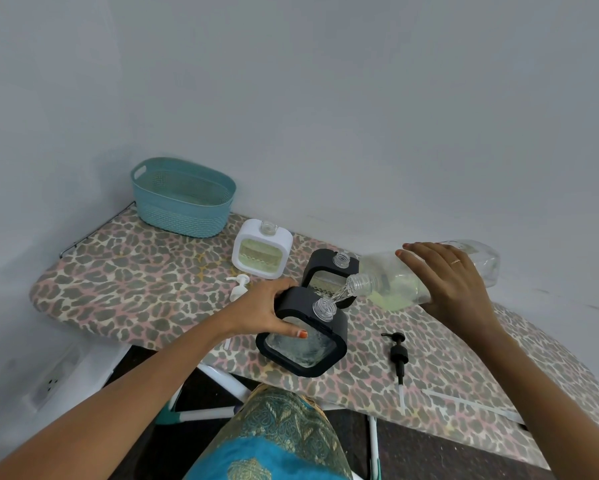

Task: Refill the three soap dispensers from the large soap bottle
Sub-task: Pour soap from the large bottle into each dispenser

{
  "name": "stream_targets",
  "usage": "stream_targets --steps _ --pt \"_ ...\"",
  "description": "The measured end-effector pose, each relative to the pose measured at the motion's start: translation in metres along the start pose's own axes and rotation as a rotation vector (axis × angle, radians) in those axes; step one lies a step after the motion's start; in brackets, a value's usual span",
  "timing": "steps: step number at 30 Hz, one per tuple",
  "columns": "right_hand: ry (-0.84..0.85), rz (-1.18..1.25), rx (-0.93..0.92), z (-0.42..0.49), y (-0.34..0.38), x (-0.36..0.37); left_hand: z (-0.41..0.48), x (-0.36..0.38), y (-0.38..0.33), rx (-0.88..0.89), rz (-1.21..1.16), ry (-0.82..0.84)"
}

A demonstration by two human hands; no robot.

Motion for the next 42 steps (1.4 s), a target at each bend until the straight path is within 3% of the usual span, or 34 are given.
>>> stream_targets --steps 42 --pt "-0.002 -0.046 -0.023 0.005 -0.008 -0.010 0.000 0.002 0.001 -0.009 -0.015 -0.019"
Point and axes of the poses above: each hand's wrist, its own z-axis towards the middle knuckle, its own x-axis out of the palm, y = z × x, the point moved 4 cm from there along z, towards the middle knuckle
